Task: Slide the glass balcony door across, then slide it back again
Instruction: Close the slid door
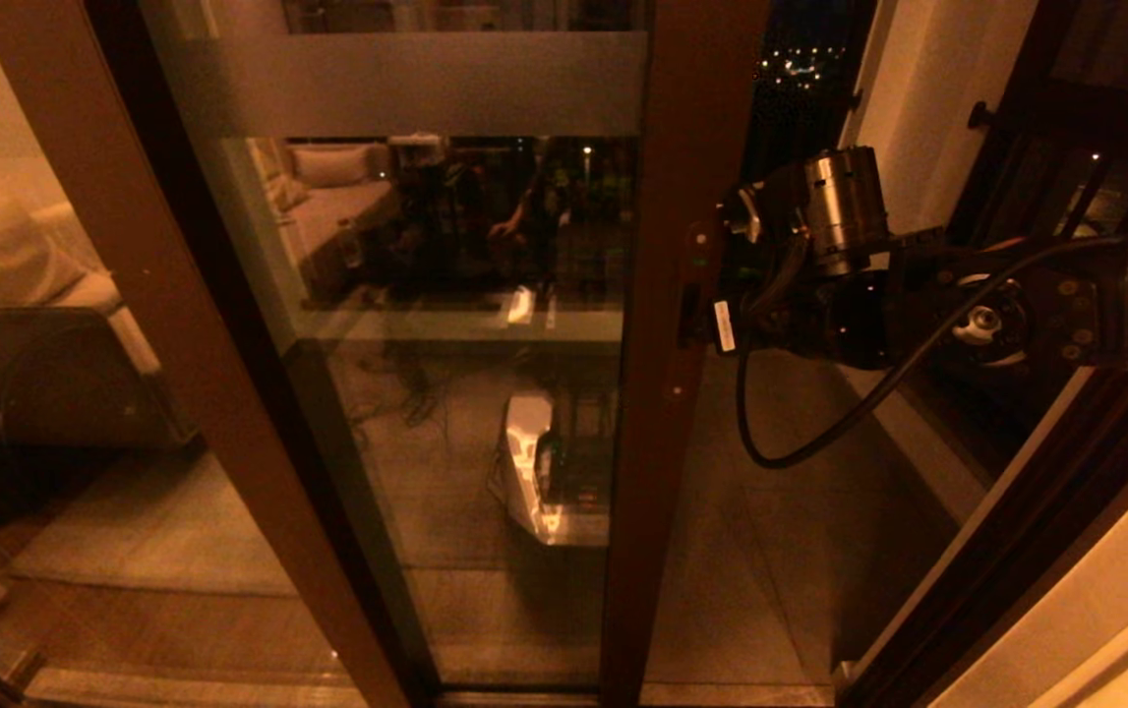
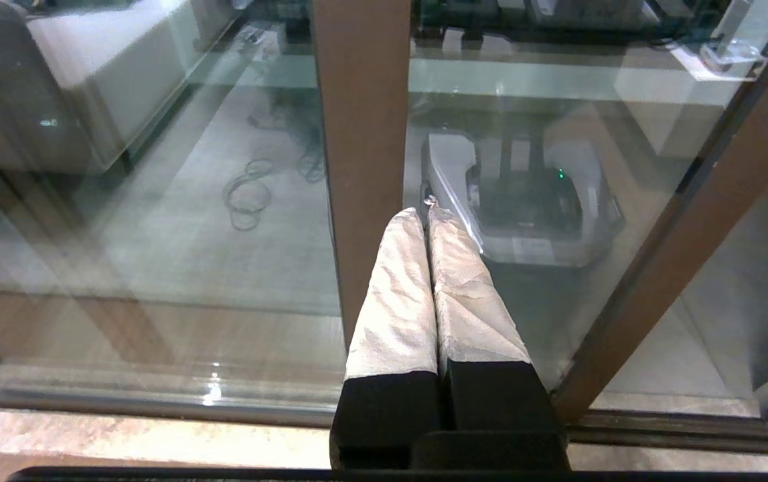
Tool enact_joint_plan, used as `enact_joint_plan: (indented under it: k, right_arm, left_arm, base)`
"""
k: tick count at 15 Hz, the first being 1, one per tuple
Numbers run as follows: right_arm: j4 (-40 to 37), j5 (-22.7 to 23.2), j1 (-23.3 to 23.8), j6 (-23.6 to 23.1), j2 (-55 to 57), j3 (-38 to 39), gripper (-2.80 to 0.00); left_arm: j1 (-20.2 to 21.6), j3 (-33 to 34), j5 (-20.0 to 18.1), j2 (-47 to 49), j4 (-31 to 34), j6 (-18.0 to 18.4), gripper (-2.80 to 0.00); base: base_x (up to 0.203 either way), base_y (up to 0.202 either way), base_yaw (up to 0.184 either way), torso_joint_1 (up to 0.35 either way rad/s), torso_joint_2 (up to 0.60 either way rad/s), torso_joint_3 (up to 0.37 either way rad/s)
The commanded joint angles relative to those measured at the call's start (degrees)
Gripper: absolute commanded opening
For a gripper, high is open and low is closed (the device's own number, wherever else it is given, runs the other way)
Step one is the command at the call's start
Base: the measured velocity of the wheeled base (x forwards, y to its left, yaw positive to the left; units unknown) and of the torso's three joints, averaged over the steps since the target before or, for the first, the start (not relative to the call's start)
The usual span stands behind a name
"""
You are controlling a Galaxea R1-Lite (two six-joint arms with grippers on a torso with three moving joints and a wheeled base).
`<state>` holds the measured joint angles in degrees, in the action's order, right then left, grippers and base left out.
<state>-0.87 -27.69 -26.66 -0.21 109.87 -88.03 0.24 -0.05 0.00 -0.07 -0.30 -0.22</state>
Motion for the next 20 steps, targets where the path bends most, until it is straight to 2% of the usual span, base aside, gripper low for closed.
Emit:
enact_joint_plan:
  k: [1, 11, 20]
  right_arm:
    - [0.7, 0.0, 1.0, -0.1, -0.2, 0.0, 0.00]
    - [1.2, 0.1, 4.0, -0.3, -0.8, 2.3, 0.00]
    - [5.4, 0.4, 4.2, -0.5, -3.7, 7.0, 0.00]
  left_arm:
    - [0.0, 0.0, 0.0, 0.1, 0.0, 0.0, -2.80]
    - [0.0, 0.0, 0.0, 0.1, 0.0, 0.0, -2.80]
    - [0.0, 0.0, 0.0, 0.1, 0.0, 0.0, -2.80]
  base:
    - [0.000, 0.000, 0.000, 0.000, 0.00, 0.000]
    - [0.000, 0.000, 0.000, 0.000, 0.00, 0.000]
    - [0.000, 0.000, 0.000, 0.000, 0.00, 0.000]
